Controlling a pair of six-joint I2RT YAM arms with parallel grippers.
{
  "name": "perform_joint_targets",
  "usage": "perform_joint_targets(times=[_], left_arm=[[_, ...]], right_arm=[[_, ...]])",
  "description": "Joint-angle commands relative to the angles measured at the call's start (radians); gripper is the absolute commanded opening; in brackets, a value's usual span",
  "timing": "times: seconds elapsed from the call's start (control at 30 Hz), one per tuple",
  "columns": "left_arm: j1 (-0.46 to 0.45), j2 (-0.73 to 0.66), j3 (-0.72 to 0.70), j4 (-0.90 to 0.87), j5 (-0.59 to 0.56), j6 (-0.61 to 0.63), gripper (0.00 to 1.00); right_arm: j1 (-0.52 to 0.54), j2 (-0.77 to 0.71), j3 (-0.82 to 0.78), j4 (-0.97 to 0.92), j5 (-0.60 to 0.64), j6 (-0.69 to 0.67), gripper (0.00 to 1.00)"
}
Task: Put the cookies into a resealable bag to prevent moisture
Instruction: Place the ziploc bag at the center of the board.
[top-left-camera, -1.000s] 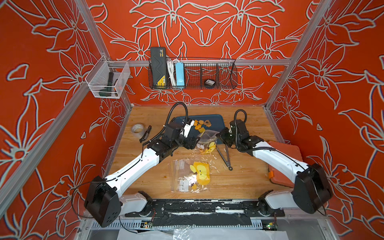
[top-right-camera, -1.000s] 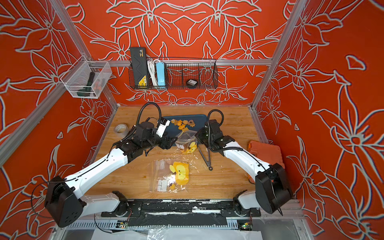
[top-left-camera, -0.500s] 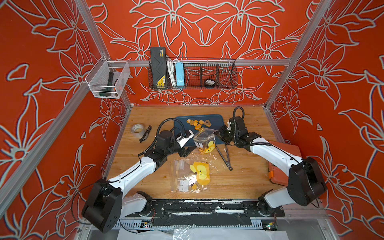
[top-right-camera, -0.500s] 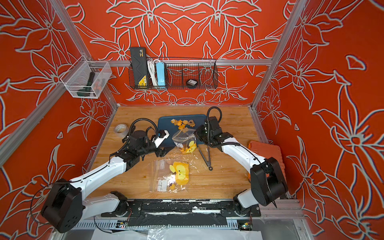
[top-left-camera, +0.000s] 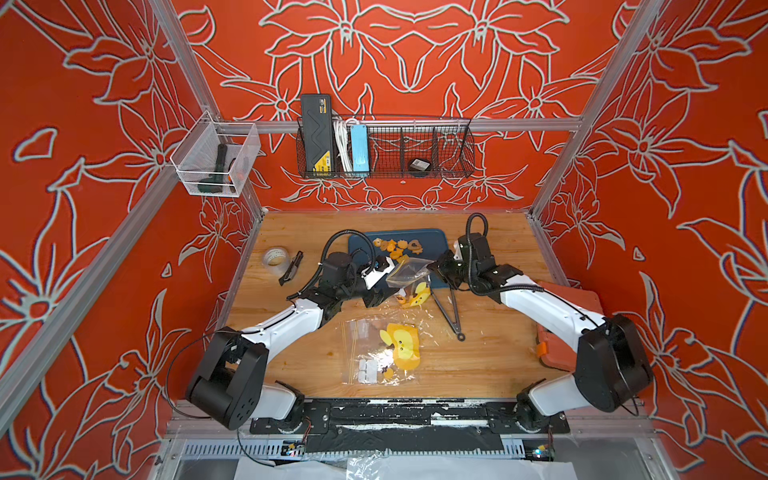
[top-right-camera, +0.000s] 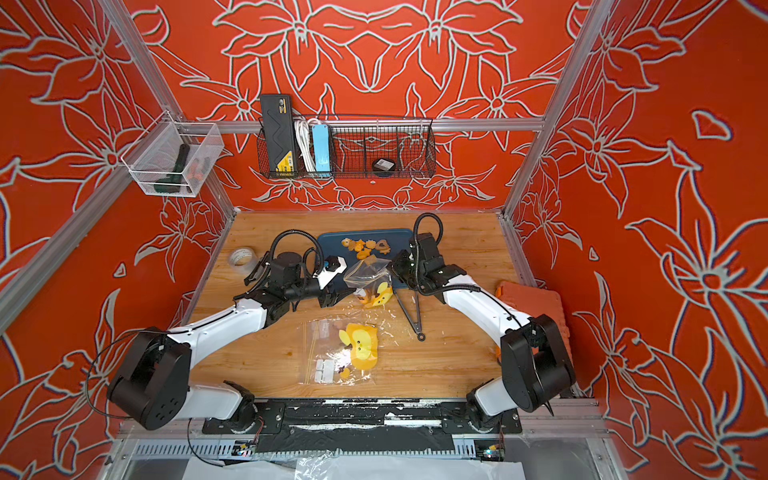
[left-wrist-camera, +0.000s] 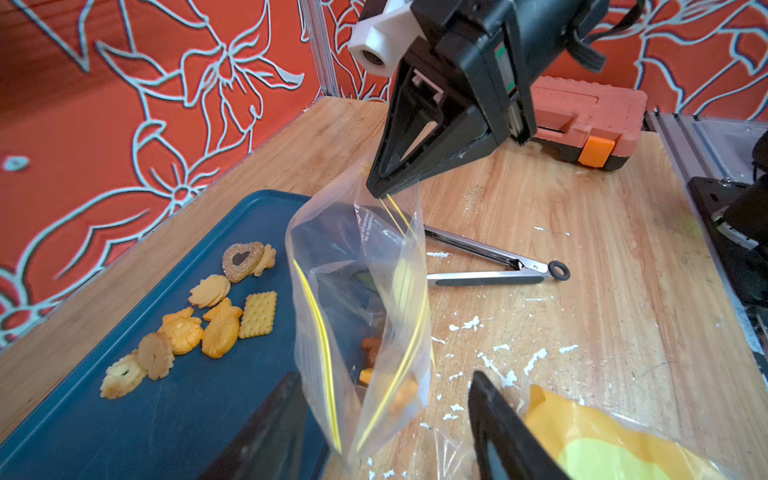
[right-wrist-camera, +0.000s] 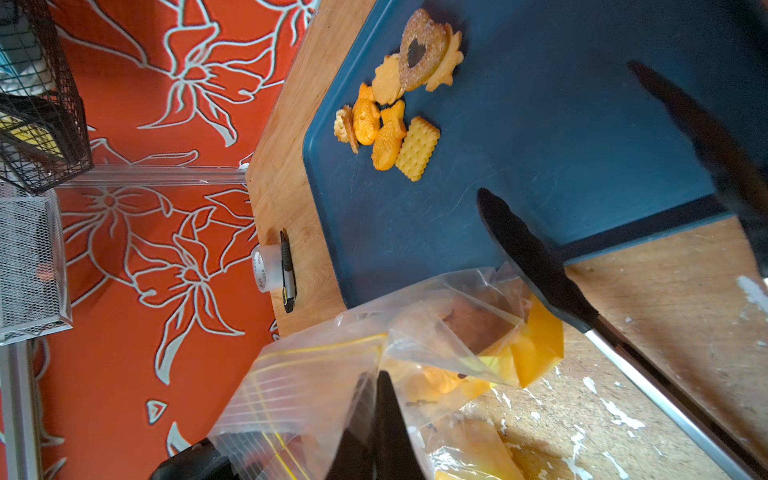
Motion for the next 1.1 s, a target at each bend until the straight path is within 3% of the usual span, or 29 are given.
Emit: perform_joint_targets(times=[0.0, 0.67, 1.07], left_arm=[[-0.001, 0.027, 0.034, 0.017, 0.034, 0.039, 0.54], [0.002, 0.033, 0.027, -0.033, -0.076, 0.125, 0.24], [0.011, 0.005, 0.006, -0.023, -0.113, 0.133, 0.14]], right_arm=[[-0.005, 0.003, 0.026, 0.013, -0.004, -0.006, 0.0], [-0.007, -0.006, 0.022, 0.0, 0.005, -0.008, 0.0], [-0.009, -0.004, 0.026, -0.009, 0.007, -0.012, 0.0]])
